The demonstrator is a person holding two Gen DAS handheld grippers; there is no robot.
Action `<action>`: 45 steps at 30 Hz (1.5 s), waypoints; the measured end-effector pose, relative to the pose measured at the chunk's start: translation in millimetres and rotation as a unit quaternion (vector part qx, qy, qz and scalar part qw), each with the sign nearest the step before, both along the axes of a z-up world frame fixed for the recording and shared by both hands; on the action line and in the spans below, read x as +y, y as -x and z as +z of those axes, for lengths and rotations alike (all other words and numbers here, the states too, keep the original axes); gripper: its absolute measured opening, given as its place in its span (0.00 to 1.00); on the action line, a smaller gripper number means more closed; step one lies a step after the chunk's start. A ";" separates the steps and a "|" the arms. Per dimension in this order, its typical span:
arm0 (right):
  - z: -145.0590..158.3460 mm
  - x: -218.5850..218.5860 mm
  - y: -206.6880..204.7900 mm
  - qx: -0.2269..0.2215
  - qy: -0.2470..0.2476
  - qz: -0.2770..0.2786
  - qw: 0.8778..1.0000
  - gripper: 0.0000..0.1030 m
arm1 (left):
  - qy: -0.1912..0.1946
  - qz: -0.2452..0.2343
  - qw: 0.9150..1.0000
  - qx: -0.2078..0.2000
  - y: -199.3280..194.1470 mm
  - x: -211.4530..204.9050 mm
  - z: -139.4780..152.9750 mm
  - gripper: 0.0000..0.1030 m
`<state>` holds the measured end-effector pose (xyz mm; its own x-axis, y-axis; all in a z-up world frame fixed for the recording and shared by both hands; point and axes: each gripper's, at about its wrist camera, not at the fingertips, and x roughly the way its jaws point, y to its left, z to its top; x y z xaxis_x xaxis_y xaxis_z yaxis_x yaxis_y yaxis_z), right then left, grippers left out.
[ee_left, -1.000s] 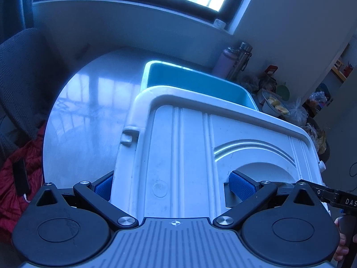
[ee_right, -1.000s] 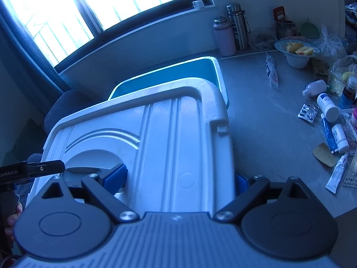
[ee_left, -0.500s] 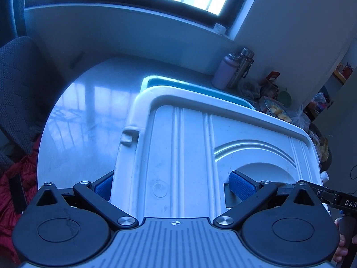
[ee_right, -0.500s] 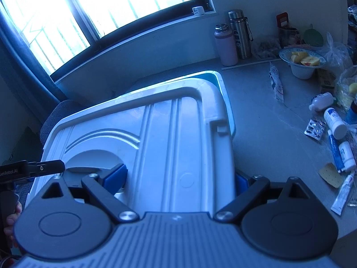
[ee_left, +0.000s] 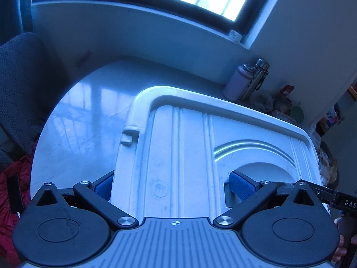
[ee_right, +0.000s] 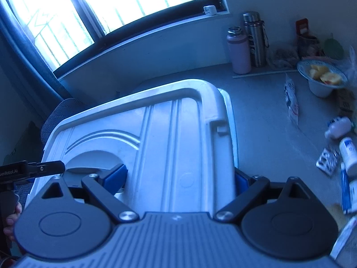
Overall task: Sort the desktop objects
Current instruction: 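Carry the white lid with both tools over the teal bin, then lower the lid onto the bin rim and open both tools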
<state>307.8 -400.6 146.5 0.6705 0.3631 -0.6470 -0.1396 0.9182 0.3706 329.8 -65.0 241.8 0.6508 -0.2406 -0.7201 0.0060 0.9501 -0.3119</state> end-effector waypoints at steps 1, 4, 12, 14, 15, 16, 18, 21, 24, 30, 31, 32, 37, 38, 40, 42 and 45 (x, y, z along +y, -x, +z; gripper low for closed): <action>-0.5 -0.2 -5.4 0.001 0.001 0.002 1.000 0.92 | -0.002 0.001 1.000 0.001 -4.8 -0.9 -1.1 1.00; -5.7 -2.3 -18.5 0.008 -0.001 0.003 1.000 0.92 | -0.002 0.005 1.000 0.007 -19.7 -3.7 -5.4 1.00; -10.9 -5.0 -50.4 0.019 -0.003 -0.003 1.000 0.92 | -0.006 0.000 1.000 0.013 -60.7 -7.3 -16.6 1.00; -11.7 -3.7 -59.3 0.020 -0.002 -0.004 1.000 0.92 | -0.005 0.000 1.000 0.016 -71.3 -5.6 -19.8 1.00; -12.3 -3.0 -63.6 0.021 -0.002 -0.003 1.000 0.92 | -0.005 0.001 1.000 0.018 -76.0 -4.8 -21.4 1.00; -12.9 -2.3 -67.9 0.022 -0.002 -0.003 1.000 0.92 | -0.005 0.002 1.000 0.019 -80.2 -4.0 -22.6 1.00; -14.5 -0.4 -75.5 0.024 -0.001 -0.002 1.000 0.92 | -0.006 0.003 1.000 0.020 -89.0 -2.6 -24.4 1.00; -17.5 1.9 -84.3 0.025 -0.001 -0.001 1.000 0.92 | -0.006 0.004 1.000 0.022 -101.2 -0.5 -27.8 1.00; -21.6 3.2 -91.7 0.027 -0.001 -0.001 1.000 0.92 | -0.008 0.005 1.000 0.025 -110.4 0.7 -32.5 1.00; -22.6 4.6 -99.9 0.025 0.002 -0.007 1.000 0.93 | 0.013 0.006 0.999 0.035 -125.1 6.6 -42.1 1.00; -21.9 5.6 -101.3 0.027 0.005 -0.007 1.000 0.93 | 0.021 0.012 0.999 0.041 -127.4 8.9 -44.1 1.00; -21.1 6.8 -102.7 0.029 0.010 -0.007 1.000 0.93 | 0.028 0.023 0.998 0.044 -129.0 11.6 -45.6 1.00; -11.5 7.2 -105.2 0.014 0.042 -0.028 0.999 0.94 | 0.022 0.043 0.998 0.035 -131.4 16.9 -46.7 1.00; -8.7 5.7 -105.4 0.012 0.036 -0.030 0.999 0.94 | 0.018 0.044 0.998 0.035 -131.7 16.6 -46.4 1.00; -4.1 4.5 -105.5 0.005 0.037 -0.034 0.999 0.94 | 0.013 0.042 0.998 0.034 -131.4 16.0 -45.3 1.00; -1.7 5.0 -104.9 0.003 0.049 -0.033 0.998 0.94 | 0.008 0.041 0.999 0.031 -130.1 14.9 -43.7 1.00; -0.2 5.7 -102.9 0.003 0.064 -0.026 0.998 0.94 | -0.006 0.035 0.999 0.032 -126.9 13.0 -41.2 1.00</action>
<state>410.6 -394.9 146.4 0.6821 0.2419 -0.6901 -0.0878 0.9640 0.2512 456.7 -52.0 200.7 0.6181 -0.1865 -0.7637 -0.0803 0.9514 -0.2973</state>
